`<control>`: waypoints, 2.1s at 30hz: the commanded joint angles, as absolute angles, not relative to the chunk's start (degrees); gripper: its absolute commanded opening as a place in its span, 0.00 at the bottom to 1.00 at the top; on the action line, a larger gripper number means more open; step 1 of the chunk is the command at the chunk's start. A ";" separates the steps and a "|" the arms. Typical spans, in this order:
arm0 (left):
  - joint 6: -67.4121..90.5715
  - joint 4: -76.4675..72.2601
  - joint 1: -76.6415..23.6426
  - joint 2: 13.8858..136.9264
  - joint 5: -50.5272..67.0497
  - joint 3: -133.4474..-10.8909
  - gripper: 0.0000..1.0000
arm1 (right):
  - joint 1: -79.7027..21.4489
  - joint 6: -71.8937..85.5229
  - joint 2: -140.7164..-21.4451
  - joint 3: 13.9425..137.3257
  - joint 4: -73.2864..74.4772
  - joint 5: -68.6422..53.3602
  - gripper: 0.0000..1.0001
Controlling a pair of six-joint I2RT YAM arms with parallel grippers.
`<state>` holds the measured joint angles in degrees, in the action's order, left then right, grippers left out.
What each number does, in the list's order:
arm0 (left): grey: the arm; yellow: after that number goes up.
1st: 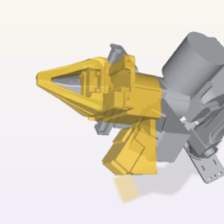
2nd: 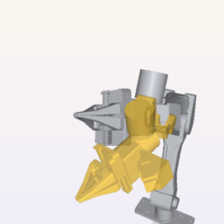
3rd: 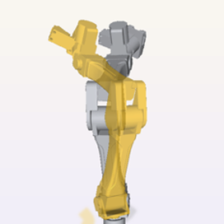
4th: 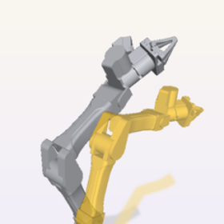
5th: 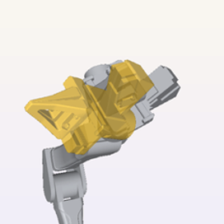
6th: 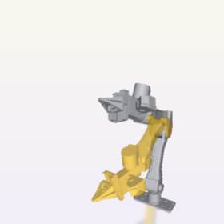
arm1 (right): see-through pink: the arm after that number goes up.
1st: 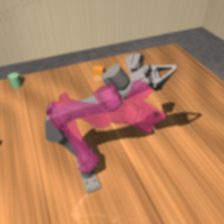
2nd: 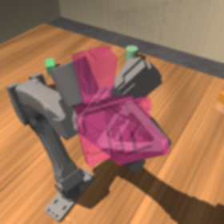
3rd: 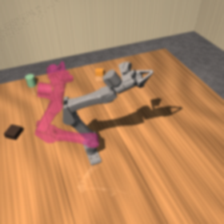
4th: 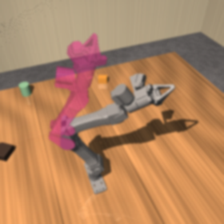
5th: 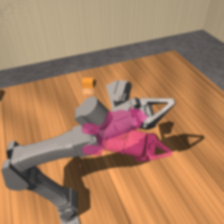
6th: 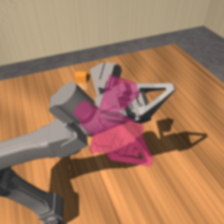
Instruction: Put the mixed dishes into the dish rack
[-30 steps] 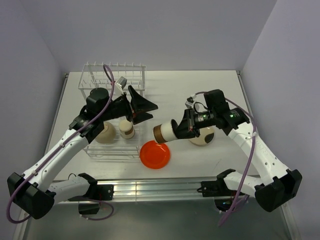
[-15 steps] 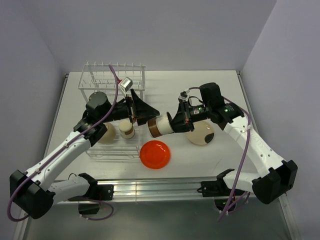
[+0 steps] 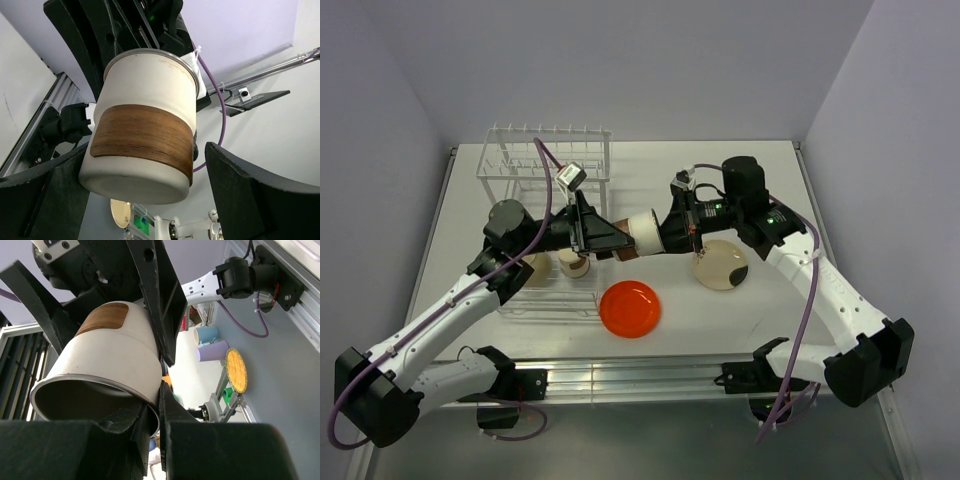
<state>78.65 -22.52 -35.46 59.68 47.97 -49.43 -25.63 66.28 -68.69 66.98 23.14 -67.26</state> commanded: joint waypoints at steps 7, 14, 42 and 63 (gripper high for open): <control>80.42 -30.76 -37.35 56.60 46.94 -48.43 0.89 | -25.93 66.97 -69.35 67.76 19.78 -67.50 0.00; 81.56 -34.62 -37.53 56.16 44.56 -47.29 0.86 | -26.02 68.12 -67.94 66.09 18.63 -67.68 0.00; 70.92 20.72 -33.32 42.98 17.24 -51.06 0.00 | -16.79 44.85 -68.37 71.80 52.81 -47.91 0.58; 62.76 48.78 -29.18 63.46 11.61 -63.54 0.00 | -15.91 40.96 -66.27 70.49 56.16 -44.82 0.55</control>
<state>66.02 46.72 -29.50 63.20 13.43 -60.07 -16.19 42.28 -67.96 69.12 55.37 -45.43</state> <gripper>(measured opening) 0.721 0.550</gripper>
